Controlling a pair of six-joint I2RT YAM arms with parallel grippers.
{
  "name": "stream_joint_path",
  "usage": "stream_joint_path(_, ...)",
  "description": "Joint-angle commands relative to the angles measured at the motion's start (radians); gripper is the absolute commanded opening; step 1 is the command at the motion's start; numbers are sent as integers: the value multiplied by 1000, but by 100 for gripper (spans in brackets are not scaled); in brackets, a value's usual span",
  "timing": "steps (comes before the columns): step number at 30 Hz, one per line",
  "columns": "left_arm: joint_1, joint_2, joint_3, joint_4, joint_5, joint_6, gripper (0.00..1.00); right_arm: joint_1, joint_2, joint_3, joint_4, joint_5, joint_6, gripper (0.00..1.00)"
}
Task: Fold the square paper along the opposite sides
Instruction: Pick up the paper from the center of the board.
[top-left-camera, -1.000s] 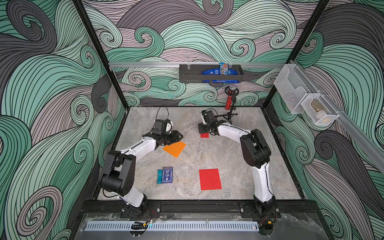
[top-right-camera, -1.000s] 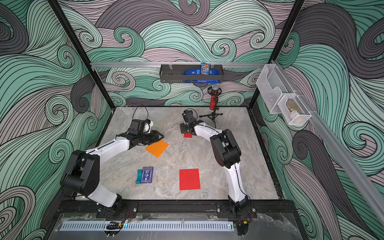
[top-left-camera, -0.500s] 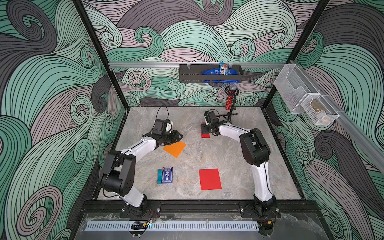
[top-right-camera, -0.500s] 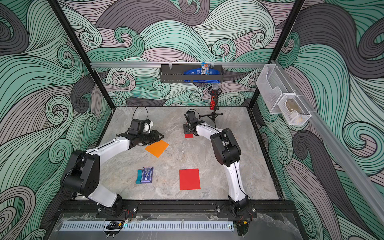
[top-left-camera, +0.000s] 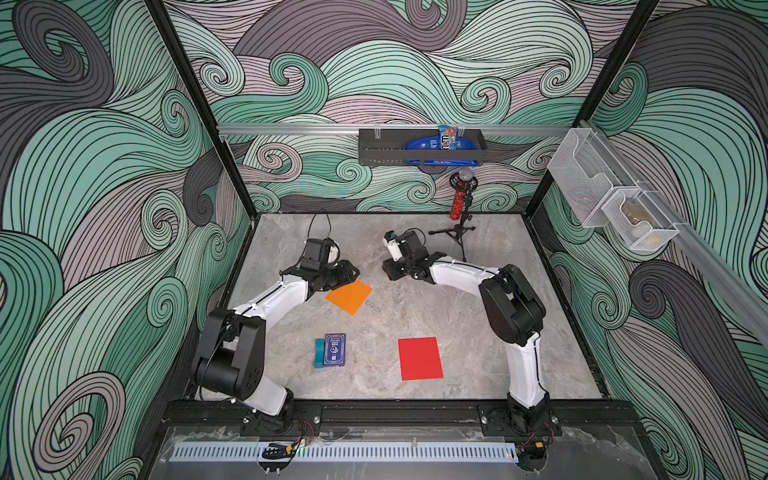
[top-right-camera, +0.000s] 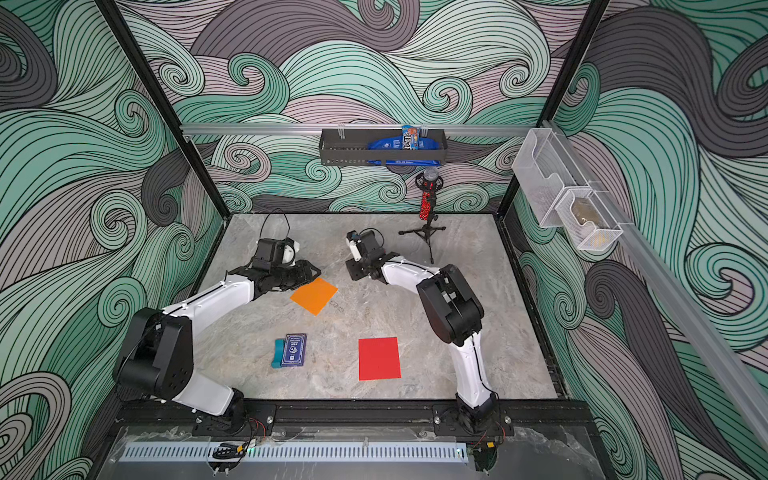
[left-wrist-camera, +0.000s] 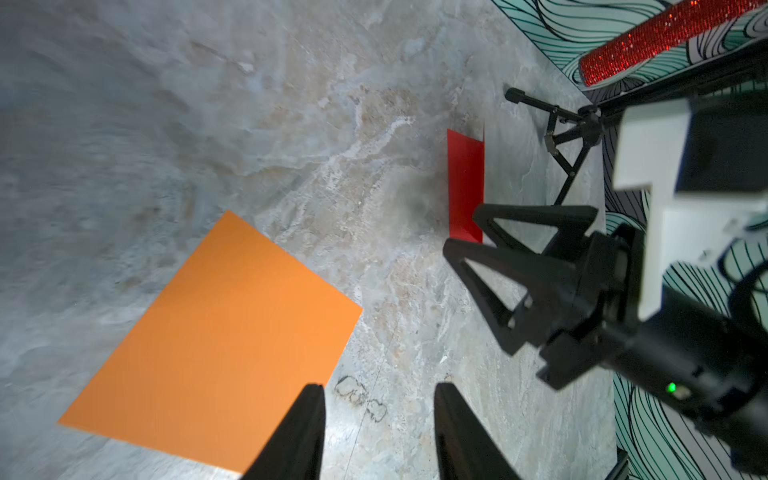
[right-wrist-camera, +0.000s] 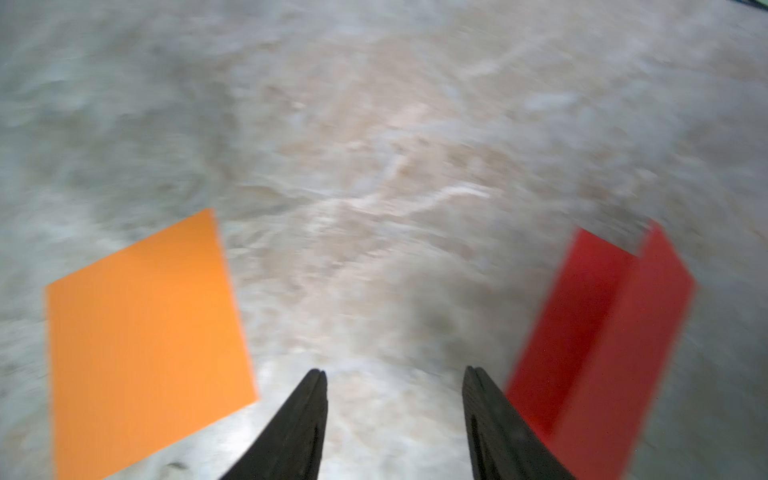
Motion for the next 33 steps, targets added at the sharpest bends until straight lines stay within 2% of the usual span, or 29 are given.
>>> stream_joint_path(1,72,-76,-47,-25,-42,-34,46,82,14,22,113,-90,-176,55)
stream_joint_path(5,137,-141,-111,-30,-42,-28,46,164,72,38,182,-90,-338,55)
stream_joint_path(7,156,-147,-125,-37,-28,-26,46,176,108,68,182,-100,-363,55)
stream_joint_path(13,179,-154,-144,-36,-1,-13,46,175,203,122,159,-78,-354,53)
stream_joint_path(18,183,-149,-153,-22,27,-11,46,182,182,14,150,-36,-282,51)
stream_joint_path(23,184,-147,-161,-9,59,-16,46,196,118,-137,111,111,-133,46)
stream_joint_path(26,184,-145,-173,13,88,-18,46,201,56,-193,44,215,46,45)
stream_joint_path(28,182,-140,-185,28,109,-19,46,200,13,-210,-39,284,216,47)
stream_joint_path(30,183,-133,-193,39,126,-20,46,199,-28,-233,-60,241,323,50)
stream_joint_path(33,177,-126,-202,53,149,-25,46,199,-57,-226,-59,100,428,52)
